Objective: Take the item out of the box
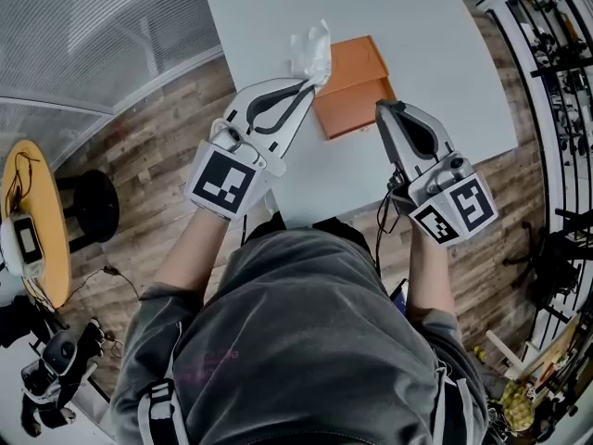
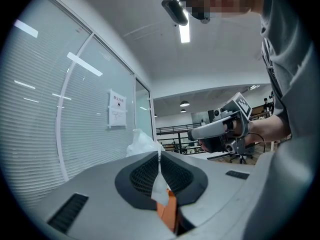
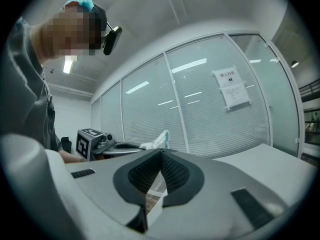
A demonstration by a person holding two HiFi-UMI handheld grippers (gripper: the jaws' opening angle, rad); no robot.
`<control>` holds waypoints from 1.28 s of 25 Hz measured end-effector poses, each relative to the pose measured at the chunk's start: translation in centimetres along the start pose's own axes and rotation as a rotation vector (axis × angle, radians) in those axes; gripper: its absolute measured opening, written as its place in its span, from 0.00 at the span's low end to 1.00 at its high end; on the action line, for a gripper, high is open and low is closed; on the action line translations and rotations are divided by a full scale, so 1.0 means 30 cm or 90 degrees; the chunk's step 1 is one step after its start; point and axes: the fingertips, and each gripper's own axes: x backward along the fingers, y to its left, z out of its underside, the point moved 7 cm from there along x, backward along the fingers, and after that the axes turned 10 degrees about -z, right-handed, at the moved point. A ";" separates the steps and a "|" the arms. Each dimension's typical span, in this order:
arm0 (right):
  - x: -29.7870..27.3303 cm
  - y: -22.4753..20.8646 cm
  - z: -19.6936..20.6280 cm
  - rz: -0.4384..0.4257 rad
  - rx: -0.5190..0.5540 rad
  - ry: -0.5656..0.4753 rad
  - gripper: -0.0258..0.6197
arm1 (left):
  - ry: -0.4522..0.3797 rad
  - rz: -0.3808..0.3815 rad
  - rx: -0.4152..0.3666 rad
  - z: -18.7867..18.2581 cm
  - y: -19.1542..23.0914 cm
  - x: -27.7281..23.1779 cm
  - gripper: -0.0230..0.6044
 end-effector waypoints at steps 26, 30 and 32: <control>-0.009 0.026 -0.006 -0.029 0.024 0.028 0.04 | 0.006 0.000 0.000 -0.009 -0.002 0.001 0.08; -0.011 0.031 -0.003 -0.029 0.023 0.029 0.04 | 0.007 0.002 0.000 -0.009 -0.002 0.005 0.08; -0.012 0.033 -0.002 -0.029 0.024 0.030 0.04 | 0.006 0.002 -0.002 -0.011 -0.002 0.007 0.08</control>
